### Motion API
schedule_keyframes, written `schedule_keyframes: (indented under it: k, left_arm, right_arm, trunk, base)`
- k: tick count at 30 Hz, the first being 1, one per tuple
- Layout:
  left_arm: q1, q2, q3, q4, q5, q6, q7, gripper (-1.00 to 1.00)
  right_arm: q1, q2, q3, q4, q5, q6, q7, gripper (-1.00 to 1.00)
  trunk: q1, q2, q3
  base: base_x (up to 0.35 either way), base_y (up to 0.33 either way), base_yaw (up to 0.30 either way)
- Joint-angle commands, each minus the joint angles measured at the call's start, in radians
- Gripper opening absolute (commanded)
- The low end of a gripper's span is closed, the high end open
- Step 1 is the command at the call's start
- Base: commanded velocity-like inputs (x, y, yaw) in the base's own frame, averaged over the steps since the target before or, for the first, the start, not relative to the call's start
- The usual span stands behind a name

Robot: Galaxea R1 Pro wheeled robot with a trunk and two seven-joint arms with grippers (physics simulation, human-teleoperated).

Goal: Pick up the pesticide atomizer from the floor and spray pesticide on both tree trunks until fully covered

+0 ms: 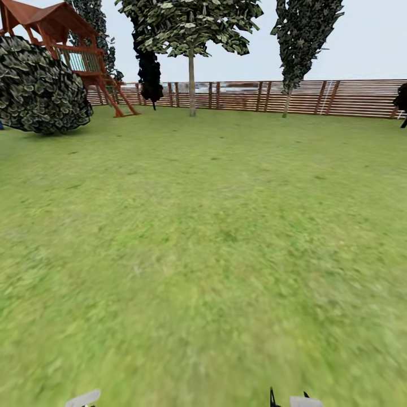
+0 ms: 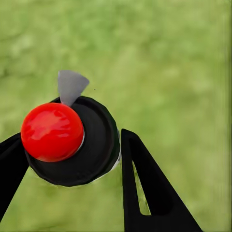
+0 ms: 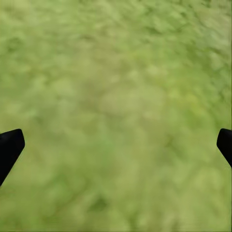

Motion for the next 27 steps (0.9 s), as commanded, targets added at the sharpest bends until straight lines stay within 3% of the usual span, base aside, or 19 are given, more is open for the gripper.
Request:
schedule_keyframes:
  k: [1,27]
  left_arm:
    - [-0.001,0.0,0.008,0.001,-0.01,-0.004,0.001,-1.0]
    - [-0.001,0.0,0.01,0.001,-0.01,-0.004,0.001,-1.0]
  right_arm:
    - [0.0,0.0,-0.004,0.0,0.011,-0.001,-0.008,1.0]
    - [0.0,0.0,-0.004,0.0,0.011,-0.001,-0.007,1.0]
  trunk:
    - [0.0,0.0,-0.001]
    - [0.0,0.0,-0.001]
  base:
    - [0.338,0.0,0.0]
    - [0.338,0.0,0.0]
